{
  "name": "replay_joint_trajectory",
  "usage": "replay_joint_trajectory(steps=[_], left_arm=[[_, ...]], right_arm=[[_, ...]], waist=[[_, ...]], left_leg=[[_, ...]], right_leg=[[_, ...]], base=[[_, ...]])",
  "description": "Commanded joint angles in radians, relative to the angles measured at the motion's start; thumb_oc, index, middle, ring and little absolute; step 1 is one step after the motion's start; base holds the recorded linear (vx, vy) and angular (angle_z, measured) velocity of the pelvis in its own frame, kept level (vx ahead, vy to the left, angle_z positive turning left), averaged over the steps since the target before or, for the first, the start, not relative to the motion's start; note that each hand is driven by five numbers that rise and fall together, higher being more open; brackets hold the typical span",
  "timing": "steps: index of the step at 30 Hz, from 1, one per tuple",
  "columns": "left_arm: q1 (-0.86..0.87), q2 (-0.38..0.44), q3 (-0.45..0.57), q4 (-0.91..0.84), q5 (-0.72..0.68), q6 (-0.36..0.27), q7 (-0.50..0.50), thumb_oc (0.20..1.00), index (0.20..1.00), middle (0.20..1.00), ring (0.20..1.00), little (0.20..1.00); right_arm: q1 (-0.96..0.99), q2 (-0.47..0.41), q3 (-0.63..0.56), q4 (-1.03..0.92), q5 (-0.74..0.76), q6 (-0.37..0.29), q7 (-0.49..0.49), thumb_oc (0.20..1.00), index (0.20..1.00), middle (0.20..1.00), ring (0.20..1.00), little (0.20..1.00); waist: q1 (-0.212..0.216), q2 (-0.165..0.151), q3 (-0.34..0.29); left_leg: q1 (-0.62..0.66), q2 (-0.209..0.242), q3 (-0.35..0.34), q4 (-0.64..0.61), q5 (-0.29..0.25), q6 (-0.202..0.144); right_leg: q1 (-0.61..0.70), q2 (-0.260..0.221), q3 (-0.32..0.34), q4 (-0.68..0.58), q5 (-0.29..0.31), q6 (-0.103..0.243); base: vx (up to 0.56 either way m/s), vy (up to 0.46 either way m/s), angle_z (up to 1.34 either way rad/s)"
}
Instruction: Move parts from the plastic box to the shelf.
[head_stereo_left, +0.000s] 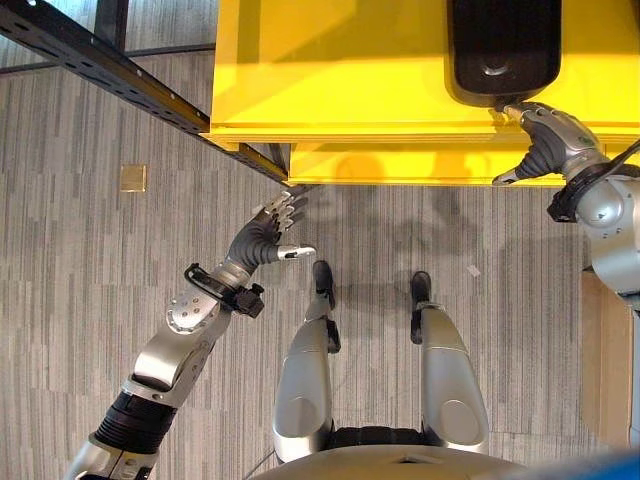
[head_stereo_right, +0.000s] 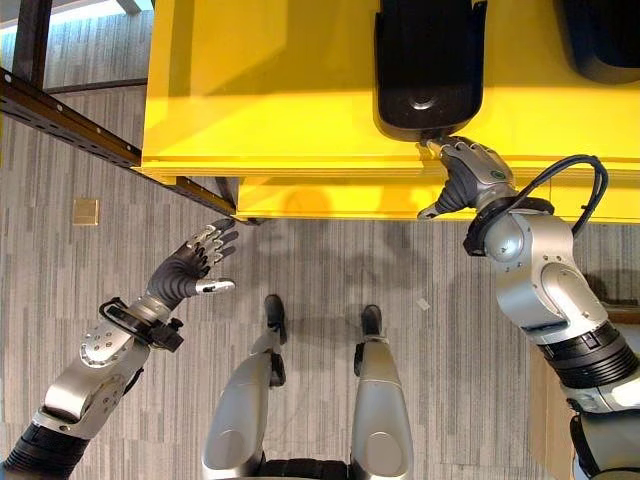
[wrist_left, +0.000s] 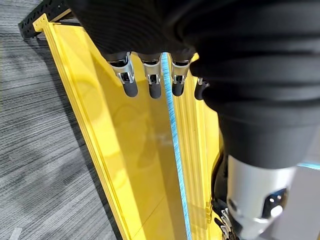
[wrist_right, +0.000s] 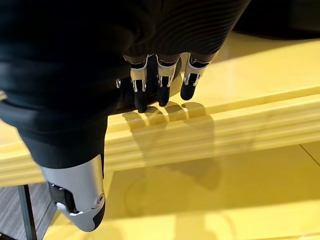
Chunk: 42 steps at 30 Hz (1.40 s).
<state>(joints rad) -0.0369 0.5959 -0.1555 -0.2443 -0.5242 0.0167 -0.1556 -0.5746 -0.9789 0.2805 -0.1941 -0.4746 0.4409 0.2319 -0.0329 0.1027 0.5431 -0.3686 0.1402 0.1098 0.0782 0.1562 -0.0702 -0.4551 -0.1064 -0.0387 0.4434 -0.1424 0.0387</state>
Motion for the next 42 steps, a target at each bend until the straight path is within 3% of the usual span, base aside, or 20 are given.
replay_joint_trajectory(steps=[1, 17, 42], left_arm=[[0.015, -0.009, 0.006, -0.013, 0.018, -0.03, -0.026, 1.0, 1.0, 1.0, 1.0, 1.0], [0.002, -0.014, -0.012, -0.01, 0.025, -0.02, -0.038, 1.0, 1.0, 1.0, 1.0, 1.0], [-0.002, -0.015, -0.026, -0.014, 0.021, -0.012, -0.046, 1.0, 1.0, 1.0, 1.0, 1.0]], right_arm=[[-0.094, 0.034, -0.009, 0.04, -0.008, 0.006, -0.036, 1.0, 1.0, 1.0, 1.0, 1.0], [-0.207, 0.058, 0.022, 0.114, -0.009, 0.046, -0.049, 1.0, 1.0, 1.0, 1.0, 1.0], [-0.294, 0.06, 0.046, 0.193, -0.019, 0.047, -0.106, 1.0, 1.0, 1.0, 1.0, 1.0]], waist=[[0.009, -0.016, -0.023], [0.023, -0.007, -0.023], [0.029, 0.006, -0.023]], left_leg=[[0.006, -0.011, -0.024, 0.055, -0.101, 0.0], [0.015, -0.019, -0.03, 0.055, -0.103, -0.001], [0.021, -0.027, -0.036, 0.052, -0.102, 0.0]], right_leg=[[0.039, 0.044, -0.046, 0.013, -0.056, -0.023], [0.047, 0.041, -0.043, 0.016, -0.058, -0.023], [0.042, 0.037, -0.037, 0.026, -0.061, -0.024]], base=[[0.0, 0.0, 0.0], [0.0, -0.001, 0.01], [0.0, 0.0, 0.0]])
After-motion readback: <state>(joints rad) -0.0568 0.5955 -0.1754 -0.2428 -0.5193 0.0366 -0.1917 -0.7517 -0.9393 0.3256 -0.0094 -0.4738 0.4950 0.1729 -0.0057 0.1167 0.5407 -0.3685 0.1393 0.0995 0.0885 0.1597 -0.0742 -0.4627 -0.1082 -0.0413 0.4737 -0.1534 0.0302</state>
